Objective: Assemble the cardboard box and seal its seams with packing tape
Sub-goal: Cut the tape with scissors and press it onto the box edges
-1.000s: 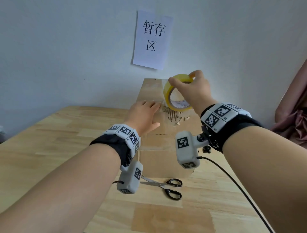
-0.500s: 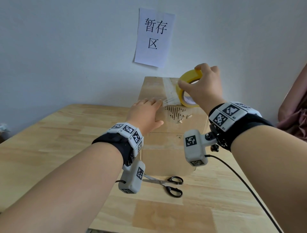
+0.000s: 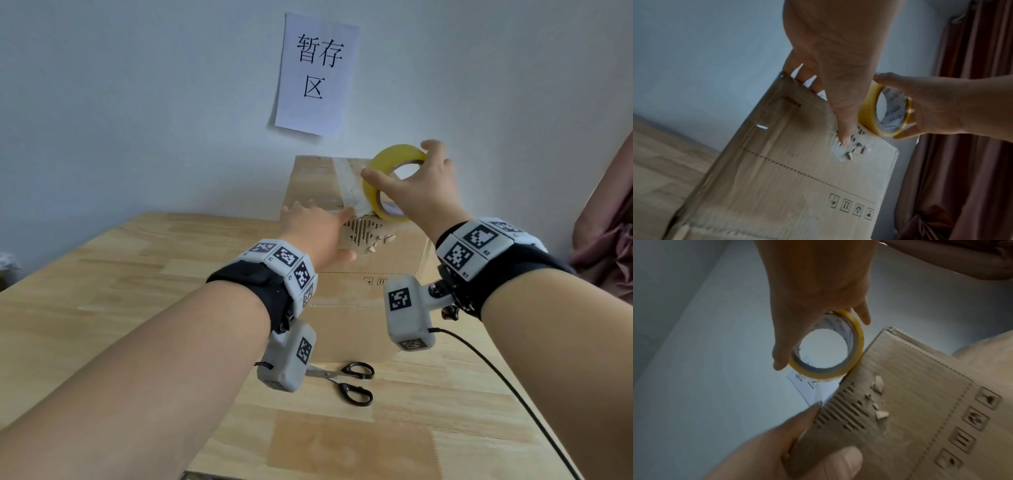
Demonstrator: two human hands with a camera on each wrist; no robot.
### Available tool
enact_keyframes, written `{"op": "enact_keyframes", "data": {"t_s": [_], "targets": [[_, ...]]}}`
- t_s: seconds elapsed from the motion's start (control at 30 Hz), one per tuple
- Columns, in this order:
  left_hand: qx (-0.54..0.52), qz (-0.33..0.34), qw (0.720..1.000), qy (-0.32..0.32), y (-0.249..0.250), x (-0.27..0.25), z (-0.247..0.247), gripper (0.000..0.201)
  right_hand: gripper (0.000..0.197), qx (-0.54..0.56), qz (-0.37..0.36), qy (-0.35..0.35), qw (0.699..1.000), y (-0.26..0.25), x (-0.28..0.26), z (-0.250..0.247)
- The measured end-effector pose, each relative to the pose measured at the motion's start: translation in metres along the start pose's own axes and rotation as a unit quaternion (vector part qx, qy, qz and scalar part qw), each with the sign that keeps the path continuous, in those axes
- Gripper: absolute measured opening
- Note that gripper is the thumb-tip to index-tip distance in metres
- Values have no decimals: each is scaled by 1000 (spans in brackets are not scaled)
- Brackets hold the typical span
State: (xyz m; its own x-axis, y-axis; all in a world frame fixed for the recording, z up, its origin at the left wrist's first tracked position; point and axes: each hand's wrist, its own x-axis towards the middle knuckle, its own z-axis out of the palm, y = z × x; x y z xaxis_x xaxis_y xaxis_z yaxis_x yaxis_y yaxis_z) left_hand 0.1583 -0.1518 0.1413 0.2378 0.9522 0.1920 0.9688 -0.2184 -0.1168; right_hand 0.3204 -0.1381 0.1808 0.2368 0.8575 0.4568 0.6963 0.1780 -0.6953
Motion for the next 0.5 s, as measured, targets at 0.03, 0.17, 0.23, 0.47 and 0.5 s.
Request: {"op": "enact_keyframes", "data": {"t_s": [0.03, 0.17, 0.23, 0.47, 0.5], "targets": [[7, 0, 1000, -15, 4, 3, -1, 78, 99, 16, 7, 7, 1000, 2, -3, 1], [8, 10, 1000, -17, 5, 4, -4, 67, 93, 37, 26, 17, 999, 3, -6, 4], [-17, 29, 999, 38, -4, 0, -2, 53, 91, 40, 34, 15, 998, 1, -6, 4], [-161, 7, 980, 115, -46, -14, 17, 46, 96, 54, 9, -1, 999, 3, -6, 2], [-165, 9, 979, 121, -47, -14, 18, 47, 95, 55, -1, -3, 999, 5, -6, 2]]}}
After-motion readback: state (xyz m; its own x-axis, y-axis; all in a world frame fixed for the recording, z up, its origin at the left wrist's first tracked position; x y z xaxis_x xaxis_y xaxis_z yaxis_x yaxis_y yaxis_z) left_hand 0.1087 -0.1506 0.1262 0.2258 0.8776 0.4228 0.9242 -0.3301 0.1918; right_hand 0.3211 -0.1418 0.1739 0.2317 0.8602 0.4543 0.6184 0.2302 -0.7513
